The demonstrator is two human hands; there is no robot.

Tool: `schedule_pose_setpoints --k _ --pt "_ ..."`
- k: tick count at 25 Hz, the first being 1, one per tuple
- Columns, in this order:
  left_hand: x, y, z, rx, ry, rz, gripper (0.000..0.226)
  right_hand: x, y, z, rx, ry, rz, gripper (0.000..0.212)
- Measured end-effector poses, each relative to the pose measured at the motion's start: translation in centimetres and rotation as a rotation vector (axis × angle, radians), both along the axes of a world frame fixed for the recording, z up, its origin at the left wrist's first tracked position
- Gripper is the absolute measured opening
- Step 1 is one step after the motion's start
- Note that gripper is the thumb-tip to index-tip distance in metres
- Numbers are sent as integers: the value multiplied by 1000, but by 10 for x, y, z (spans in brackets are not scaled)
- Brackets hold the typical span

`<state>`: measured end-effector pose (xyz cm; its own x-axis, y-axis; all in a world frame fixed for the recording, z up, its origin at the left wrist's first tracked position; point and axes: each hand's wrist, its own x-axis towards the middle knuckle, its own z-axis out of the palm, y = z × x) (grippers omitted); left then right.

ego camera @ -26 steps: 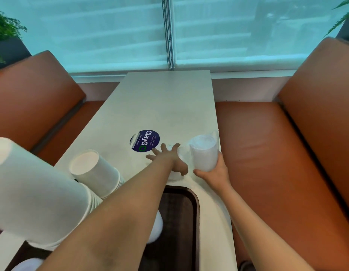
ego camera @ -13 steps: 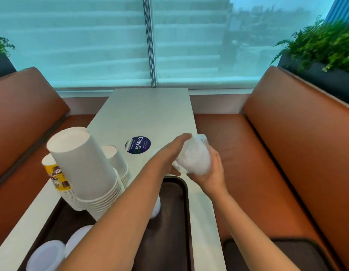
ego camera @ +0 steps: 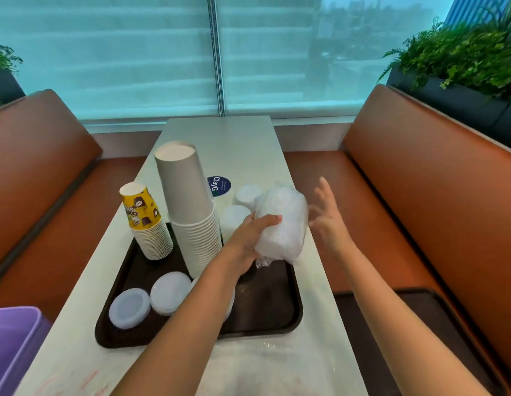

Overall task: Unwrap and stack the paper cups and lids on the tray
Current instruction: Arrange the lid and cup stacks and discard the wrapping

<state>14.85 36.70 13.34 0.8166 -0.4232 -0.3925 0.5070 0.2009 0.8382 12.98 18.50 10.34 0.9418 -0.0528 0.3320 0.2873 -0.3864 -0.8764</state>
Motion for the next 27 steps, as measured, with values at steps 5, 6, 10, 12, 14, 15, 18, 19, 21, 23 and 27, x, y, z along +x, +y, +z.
schedule_pose_setpoints --k 5,6,10,12,14,15,18,19,21,23,27 --pt "-39 10 -31 451 -446 -51 84 -30 41 -10 302 433 191 57" --pt "-44 13 -39 505 -487 -56 86 -33 45 -19 284 412 157 62" --pt "-60 21 -77 609 -520 -40 93 -51 53 -59 230 419 107 84" --pt "-66 23 -93 680 -521 -64 95 -60 56 -79 194 462 102 90" --pt "-72 25 -106 779 -544 -96 95 -70 60 -94 140 510 96 89" --pt "-75 26 -111 815 -560 -98 95 -74 62 -100 112 519 91 89" --pt "-76 24 -121 864 -538 -83 91 -77 61 -113 -71 525 51 93" --pt "-77 24 -123 864 -531 -81 89 -76 60 -113 -122 532 62 95" --pt "-80 26 -126 854 -520 -82 83 -76 61 -108 -141 518 77 101" --pt "-83 28 -130 813 -502 -87 75 -77 70 -98 3 459 33 117" --pt "-89 27 -130 810 -506 -106 71 -77 91 -87 132 342 -210 111"
